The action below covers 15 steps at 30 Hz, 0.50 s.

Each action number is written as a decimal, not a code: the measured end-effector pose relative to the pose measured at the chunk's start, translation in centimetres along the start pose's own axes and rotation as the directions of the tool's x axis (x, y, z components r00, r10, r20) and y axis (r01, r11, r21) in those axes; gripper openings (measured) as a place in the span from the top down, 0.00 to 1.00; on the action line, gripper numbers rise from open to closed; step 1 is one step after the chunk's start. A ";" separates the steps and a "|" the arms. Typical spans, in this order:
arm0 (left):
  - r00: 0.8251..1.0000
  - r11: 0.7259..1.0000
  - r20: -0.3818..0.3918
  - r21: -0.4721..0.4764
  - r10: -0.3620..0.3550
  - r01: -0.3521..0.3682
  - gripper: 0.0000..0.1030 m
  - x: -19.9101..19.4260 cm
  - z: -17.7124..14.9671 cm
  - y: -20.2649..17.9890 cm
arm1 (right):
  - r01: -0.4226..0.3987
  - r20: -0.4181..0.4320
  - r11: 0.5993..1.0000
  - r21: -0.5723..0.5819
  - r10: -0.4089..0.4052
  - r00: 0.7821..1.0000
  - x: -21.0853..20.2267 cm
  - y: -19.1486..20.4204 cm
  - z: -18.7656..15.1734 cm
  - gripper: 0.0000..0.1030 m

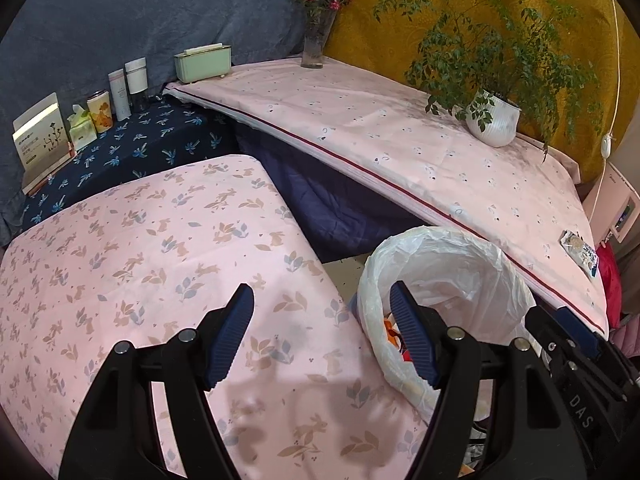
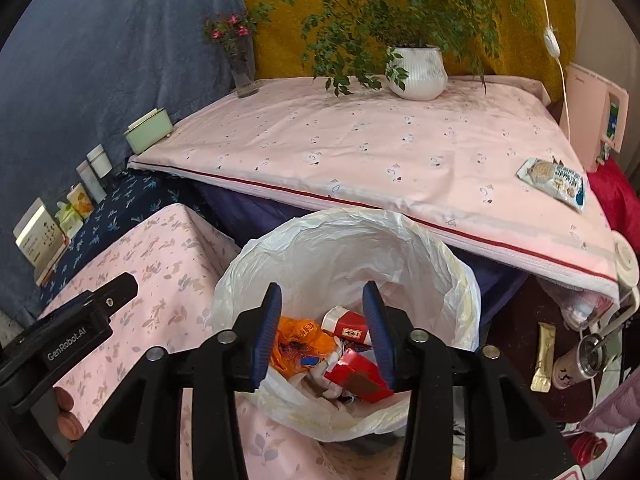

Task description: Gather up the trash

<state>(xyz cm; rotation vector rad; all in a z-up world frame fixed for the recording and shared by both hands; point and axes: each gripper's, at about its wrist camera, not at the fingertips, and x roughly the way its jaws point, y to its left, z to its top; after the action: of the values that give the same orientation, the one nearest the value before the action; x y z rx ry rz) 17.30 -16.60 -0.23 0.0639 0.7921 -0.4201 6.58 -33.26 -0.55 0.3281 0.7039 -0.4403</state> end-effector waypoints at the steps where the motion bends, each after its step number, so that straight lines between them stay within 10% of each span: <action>1: 1.000 1.000 0.004 0.003 0.008 -0.008 0.35 -0.3 -0.2 0.0 | 0.003 0.005 1.000 -0.015 -0.003 1.000 -0.3 0.2 -0.1 0.54; 15: 0.994 0.995 0.029 -0.007 0.102 -0.101 0.19 -4.5 -3.9 1.8 | 0.046 0.031 0.988 -0.149 -0.042 0.999 -4.6 2.0 -3.1 0.19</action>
<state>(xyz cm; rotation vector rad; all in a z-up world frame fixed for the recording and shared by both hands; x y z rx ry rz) 12.55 -12.58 0.00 0.0921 0.7577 -0.3219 2.77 -28.91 0.65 0.1652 0.7137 -0.4307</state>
